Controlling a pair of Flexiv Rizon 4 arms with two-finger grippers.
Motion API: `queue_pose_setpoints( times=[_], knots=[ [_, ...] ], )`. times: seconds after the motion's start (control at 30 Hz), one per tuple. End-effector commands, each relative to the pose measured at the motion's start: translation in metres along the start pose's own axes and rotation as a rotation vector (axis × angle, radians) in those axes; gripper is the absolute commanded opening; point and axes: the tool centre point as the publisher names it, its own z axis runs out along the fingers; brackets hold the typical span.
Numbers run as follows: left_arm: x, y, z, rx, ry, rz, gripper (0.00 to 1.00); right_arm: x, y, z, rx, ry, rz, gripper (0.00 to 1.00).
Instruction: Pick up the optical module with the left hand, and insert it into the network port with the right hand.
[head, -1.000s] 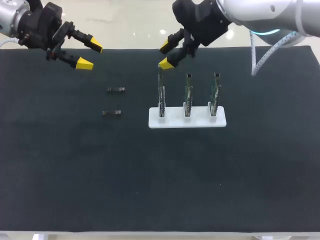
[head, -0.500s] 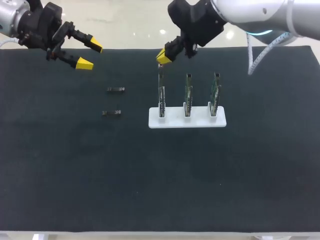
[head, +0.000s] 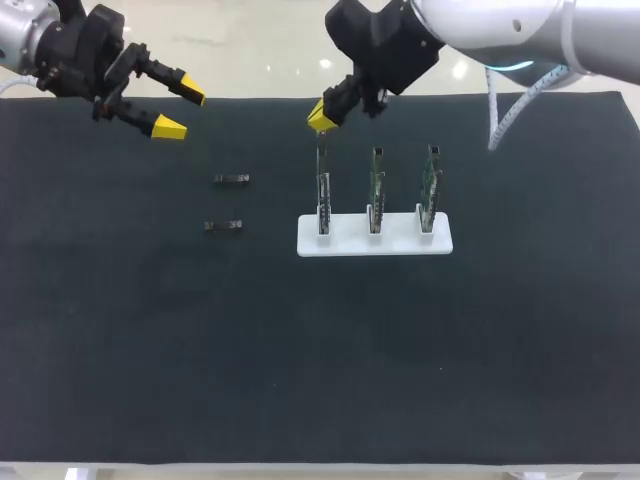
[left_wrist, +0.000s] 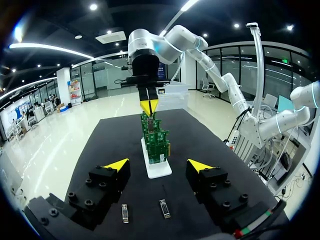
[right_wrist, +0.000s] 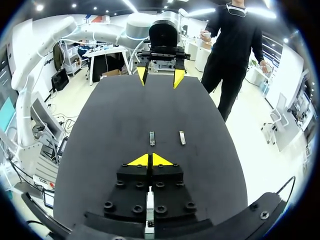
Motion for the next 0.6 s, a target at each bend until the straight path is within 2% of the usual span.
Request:
queue_pose_setpoints(
  times=[0.03,0.6],
  knots=[
    [0.000,0.001,0.000,0.002,0.003,0.000,1.00,0.000,0.000,-0.001,-0.002,0.007,0.001,0.00],
    [0.000,0.001,0.000,0.002,0.003,0.000,1.00,0.013,0.001,0.012,-0.004,-0.001,-0.025,0.00]
  ],
)
